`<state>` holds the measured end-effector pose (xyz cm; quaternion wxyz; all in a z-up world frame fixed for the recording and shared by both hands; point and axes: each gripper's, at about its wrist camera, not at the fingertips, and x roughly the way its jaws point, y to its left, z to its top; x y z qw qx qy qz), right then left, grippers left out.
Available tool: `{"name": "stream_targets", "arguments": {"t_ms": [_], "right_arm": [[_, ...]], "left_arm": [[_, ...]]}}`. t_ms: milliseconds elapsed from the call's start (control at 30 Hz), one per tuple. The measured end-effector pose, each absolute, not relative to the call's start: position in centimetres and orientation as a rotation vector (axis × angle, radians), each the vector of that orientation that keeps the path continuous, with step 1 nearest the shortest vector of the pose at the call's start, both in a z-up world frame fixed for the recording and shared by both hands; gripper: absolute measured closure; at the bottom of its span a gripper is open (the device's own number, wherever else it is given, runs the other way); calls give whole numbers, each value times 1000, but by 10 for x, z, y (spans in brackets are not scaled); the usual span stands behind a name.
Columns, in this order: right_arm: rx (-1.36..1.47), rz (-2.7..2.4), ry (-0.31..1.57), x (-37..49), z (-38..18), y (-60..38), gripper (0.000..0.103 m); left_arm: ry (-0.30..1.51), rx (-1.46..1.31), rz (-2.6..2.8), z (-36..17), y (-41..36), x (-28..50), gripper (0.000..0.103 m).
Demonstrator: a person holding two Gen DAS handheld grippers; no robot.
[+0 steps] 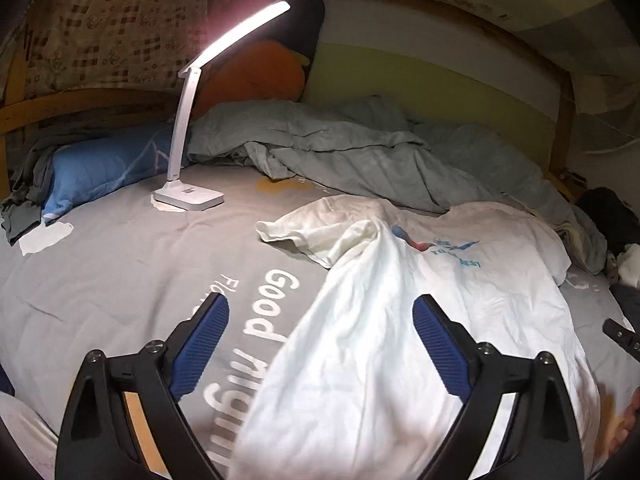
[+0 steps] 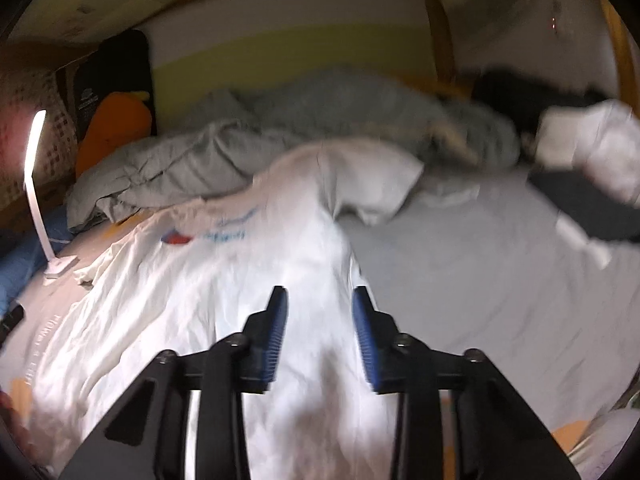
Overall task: Fold small clothes
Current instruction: 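Grasp the T-shirt hem with the right gripper while the left gripper grasps the hem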
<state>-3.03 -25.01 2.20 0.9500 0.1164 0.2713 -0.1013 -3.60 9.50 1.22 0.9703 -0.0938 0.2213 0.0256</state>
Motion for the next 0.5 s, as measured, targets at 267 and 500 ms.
{"name": "stream_targets", "arguments": {"t_ms": [267,500], "right_arm": [[329,-96,656,-53,7,-273,83],[194,-174,790,-36,-32,-250,83]], "left_arm": [[462,-135,24,12,98,-44,16],[528,-147,53,-14,96,-34,16]]}}
